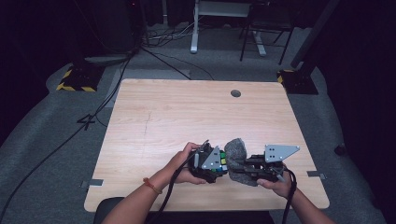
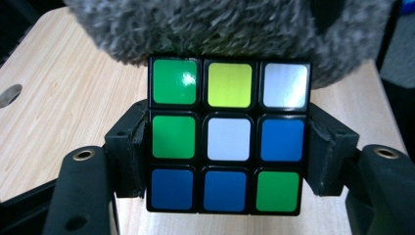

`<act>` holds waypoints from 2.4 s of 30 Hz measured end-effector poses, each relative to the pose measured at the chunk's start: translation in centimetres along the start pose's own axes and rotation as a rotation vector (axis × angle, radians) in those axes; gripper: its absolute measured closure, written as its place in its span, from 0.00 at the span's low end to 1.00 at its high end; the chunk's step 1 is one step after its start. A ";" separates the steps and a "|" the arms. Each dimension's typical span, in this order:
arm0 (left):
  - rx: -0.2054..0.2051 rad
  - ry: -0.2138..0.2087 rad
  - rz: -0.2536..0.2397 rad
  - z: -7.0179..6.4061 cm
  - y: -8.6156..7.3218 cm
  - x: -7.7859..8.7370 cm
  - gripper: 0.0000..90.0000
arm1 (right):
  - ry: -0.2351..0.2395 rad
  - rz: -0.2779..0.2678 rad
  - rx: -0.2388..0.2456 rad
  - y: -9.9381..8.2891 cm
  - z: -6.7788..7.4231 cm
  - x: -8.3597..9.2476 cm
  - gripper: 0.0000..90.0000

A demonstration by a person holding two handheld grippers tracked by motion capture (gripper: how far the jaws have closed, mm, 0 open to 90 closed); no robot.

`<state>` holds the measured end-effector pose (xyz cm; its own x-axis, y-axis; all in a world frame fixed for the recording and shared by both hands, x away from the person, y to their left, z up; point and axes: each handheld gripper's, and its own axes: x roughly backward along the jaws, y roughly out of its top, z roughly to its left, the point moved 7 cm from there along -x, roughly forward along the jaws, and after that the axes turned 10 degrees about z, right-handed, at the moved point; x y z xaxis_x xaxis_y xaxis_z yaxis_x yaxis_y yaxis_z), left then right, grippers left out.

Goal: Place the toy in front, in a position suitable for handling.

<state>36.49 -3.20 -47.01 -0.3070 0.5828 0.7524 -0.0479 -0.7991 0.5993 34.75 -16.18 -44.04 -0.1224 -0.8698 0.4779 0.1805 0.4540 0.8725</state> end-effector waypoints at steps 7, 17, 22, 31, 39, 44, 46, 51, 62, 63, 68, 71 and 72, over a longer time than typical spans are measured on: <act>-0.026 -0.002 0.058 -0.7 0.1 -1.5 0.37 | 0.010 0.023 0.032 0.7 0.9 -1.1 0.87; 0.081 -0.020 -0.078 1.2 -0.3 0.6 0.37 | -0.085 0.003 -0.008 0.0 -0.9 1.1 0.87; 0.098 -0.011 -0.132 1.5 -0.3 1.9 0.37 | -0.114 0.018 -0.060 -1.2 -2.5 1.4 0.87; 0.097 -0.041 -0.205 1.4 0.1 2.9 0.37 | -0.062 -0.021 -0.070 -1.1 -2.5 1.4 0.87; 0.074 -0.075 -0.135 0.6 -0.1 1.1 0.36 | 0.005 -0.088 -0.051 -0.2 -1.4 2.1 0.87; 0.077 -0.076 -0.135 0.5 0.2 0.8 0.37 | -0.003 -0.088 -0.039 0.1 -1.0 2.1 0.87; 0.083 -0.064 -0.144 0.7 0.2 1.1 0.37 | -0.009 -0.090 -0.051 -0.1 -1.2 2.1 0.87; 0.097 -0.061 -0.170 1.2 0.1 1.9 0.37 | -0.024 -0.059 -0.069 -0.6 -1.7 1.8 0.88; 0.110 -0.047 -0.199 1.9 -0.1 3.0 0.37 | -0.070 0.041 -0.082 -2.1 -2.6 0.6 0.88; 0.103 -0.047 -0.174 1.7 -0.2 2.6 0.37 | -0.082 0.040 -0.080 -2.0 -2.7 0.7 0.88; 0.066 -0.068 -0.111 0.6 -0.2 0.9 0.37 | -0.092 -0.040 -0.056 -0.5 -2.2 1.9 0.88; 0.069 -0.066 -0.119 0.8 -0.1 1.0 0.37 | -0.094 -0.015 -0.067 -1.1 -2.3 1.5 0.88; 0.075 -0.068 -0.128 0.9 -0.1 1.3 0.37 | -0.088 0.013 -0.079 -1.6 -2.6 1.1 0.88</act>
<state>36.97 -2.21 -45.90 -0.2380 0.6900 0.6836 -0.0107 -0.7056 0.7085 36.83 -18.39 -45.13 -0.2046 -0.8420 0.4992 0.2589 0.4452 0.8572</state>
